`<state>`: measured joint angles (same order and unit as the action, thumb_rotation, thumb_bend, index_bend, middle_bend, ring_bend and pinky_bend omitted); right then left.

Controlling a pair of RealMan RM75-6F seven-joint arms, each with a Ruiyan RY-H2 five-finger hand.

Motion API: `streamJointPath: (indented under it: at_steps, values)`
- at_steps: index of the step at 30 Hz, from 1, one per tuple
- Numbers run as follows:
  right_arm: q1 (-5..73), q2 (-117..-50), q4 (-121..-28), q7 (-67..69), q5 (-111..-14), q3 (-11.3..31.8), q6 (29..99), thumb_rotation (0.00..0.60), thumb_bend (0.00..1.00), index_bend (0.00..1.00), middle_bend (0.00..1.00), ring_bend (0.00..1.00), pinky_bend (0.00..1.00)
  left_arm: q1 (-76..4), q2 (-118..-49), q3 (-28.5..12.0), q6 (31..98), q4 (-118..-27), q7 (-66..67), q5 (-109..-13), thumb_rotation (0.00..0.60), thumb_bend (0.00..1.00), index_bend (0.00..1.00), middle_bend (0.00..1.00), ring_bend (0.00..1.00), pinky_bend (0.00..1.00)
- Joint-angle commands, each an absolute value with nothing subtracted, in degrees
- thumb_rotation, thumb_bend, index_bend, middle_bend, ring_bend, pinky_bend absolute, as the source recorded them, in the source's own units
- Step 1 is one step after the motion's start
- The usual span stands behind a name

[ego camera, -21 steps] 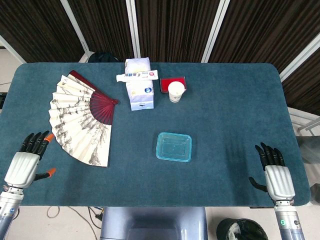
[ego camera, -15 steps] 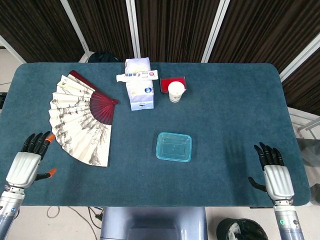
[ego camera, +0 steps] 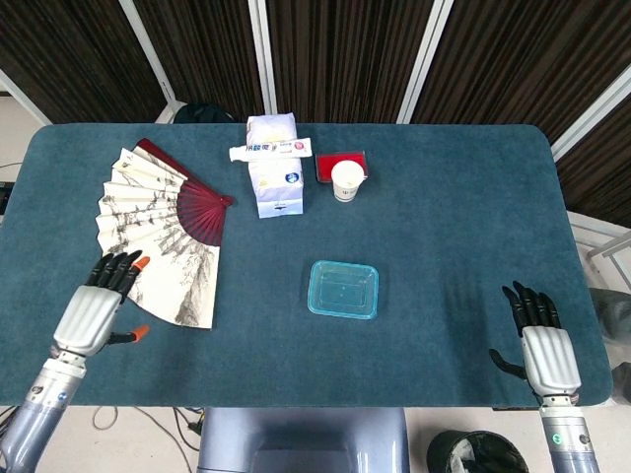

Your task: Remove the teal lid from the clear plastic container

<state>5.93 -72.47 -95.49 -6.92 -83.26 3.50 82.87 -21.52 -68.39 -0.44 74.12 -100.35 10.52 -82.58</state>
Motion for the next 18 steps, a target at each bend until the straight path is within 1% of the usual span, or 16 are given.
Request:
streamJointPath:
  at_steps: [1,4,7,12,15,18]
  values:
    - [6.0,-72.6,-95.6,-7.0,-83.0,3.5,82.6,0.600,0.30,0.00,0.00,0.00,0.00,-28.3,-68.3,-6.3,65.6,-108.3,17.7,-73.7,0.600,0.06,0.00,0.00,0.00,0.00]
    - [6.1,-72.6,-95.9,-6.9,-82.7,3.6,82.3,0.600,0.30,0.00,0.00,0.00,0.00,-32.9,-70.3,-9.8,61.7,-110.5,23.1,-67.0,0.600,0.06,0.00,0.00,0.00,0.00]
    - [6.1,-72.6,-96.1,-6.7,-82.5,3.6,82.1,0.600,0.30,0.00,0.00,0.00,0.00,-38.4,-73.9,-12.8,58.6,-110.8,29.2,-59.2,0.600,0.06,0.00,0.00,0.00,0.00]
    - [6.1,-72.6,-96.7,-6.1,-81.6,3.8,81.5,0.600,0.30,0.00,0.00,0.00,0.00,-44.2,-78.7,-15.0,57.2,-109.7,35.2,-50.6,0.600,0.06,0.00,0.00,0.00,0.00]
    - [6.2,-72.5,-97.0,-5.6,-81.0,4.1,81.1,0.600,0.30,0.00,0.00,0.00,0.00,-49.4,-83.2,-16.7,57.2,-108.1,39.3,-41.9,0.600,0.06,0.00,0.00,0.00,0.00]
    - [6.3,-72.5,-97.1,-5.4,-80.3,4.4,80.7,0.600,0.30,0.00,0.00,0.00,0.00,-53.1,-86.1,-17.2,57.5,-106.9,42.3,-36.6,0.600,0.06,0.00,0.00,0.00,0.00]
